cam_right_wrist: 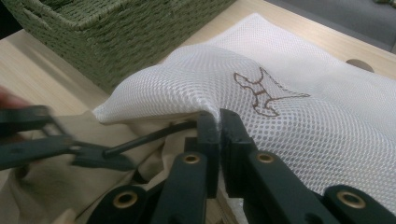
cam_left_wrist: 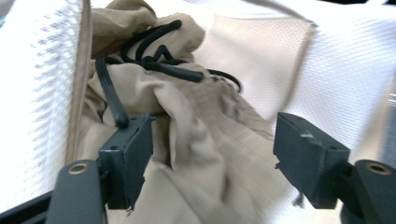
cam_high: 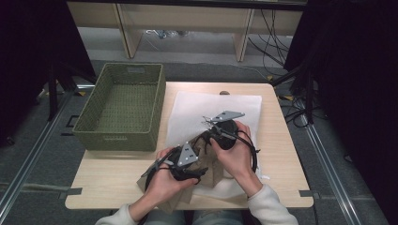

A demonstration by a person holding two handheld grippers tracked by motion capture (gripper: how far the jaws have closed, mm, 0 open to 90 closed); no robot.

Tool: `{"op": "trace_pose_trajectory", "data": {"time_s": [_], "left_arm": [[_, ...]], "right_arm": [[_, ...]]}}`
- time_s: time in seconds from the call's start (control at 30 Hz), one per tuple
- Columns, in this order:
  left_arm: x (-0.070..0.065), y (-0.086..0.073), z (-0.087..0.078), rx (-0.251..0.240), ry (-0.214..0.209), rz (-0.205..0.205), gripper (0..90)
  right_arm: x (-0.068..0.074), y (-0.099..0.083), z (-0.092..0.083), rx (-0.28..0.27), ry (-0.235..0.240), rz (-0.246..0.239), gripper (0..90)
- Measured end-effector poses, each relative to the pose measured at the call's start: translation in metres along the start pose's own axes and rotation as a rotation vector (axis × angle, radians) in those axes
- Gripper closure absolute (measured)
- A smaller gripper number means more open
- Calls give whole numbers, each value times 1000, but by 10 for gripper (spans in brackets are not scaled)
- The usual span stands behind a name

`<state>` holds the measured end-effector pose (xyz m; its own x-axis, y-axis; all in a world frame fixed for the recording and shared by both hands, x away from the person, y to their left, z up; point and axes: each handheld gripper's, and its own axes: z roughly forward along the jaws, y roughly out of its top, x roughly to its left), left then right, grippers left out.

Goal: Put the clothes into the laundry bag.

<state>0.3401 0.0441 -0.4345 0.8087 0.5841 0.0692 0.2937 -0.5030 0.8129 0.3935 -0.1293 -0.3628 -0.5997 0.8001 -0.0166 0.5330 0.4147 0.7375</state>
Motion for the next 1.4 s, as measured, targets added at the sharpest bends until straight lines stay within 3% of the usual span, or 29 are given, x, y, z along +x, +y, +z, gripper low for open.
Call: {"op": "trace_pose_trajectory", "data": {"time_s": [0.1,0.2,0.27,0.43,0.47,0.5,0.57,0.9,1.0,1.03,1.07,1.13,1.17,1.23,1.27,1.3,1.4], "left_arm": [[-2,-4,-15,-18,6,-8,255],[0,-11,-16,23,24,-4,237],[2,-18,-10,46,31,-14,232],[6,-36,17,169,36,-4,235],[5,-39,22,180,39,7,261],[5,-41,26,186,42,5,277],[3,-45,35,196,46,5,321],[1,-41,43,204,38,12,682],[5,-39,41,173,30,-19,809],[5,-38,40,170,28,-26,825],[5,-36,38,163,26,-30,834],[6,-35,37,155,26,-31,844],[5,-32,34,131,21,-48,844],[3,-26,28,84,16,-70,851],[0,-17,19,28,4,-100,854],[0,-17,19,28,4,-100,855],[-4,3,4,-65,-36,-146,856]], "right_arm": [[0,0,0,1,-2,1,884],[0,0,0,8,-1,-10,884],[1,0,1,10,1,-15,884],[1,0,0,17,4,-3,883],[1,0,1,14,1,-5,883],[-2,0,3,3,4,-55,883],[0,0,2,18,5,-9,883],[1,0,3,14,8,-41,883],[2,0,3,14,10,-39,883],[4,0,2,20,10,-4,884],[3,0,2,14,11,-34,884],[3,0,2,10,14,-41,883],[5,0,2,15,13,-14,883],[5,0,2,3,12,-61,884],[7,1,2,-2,16,-52,884],[7,1,2,-2,16,-52,884],[10,2,-1,-7,19,-43,884]]}}
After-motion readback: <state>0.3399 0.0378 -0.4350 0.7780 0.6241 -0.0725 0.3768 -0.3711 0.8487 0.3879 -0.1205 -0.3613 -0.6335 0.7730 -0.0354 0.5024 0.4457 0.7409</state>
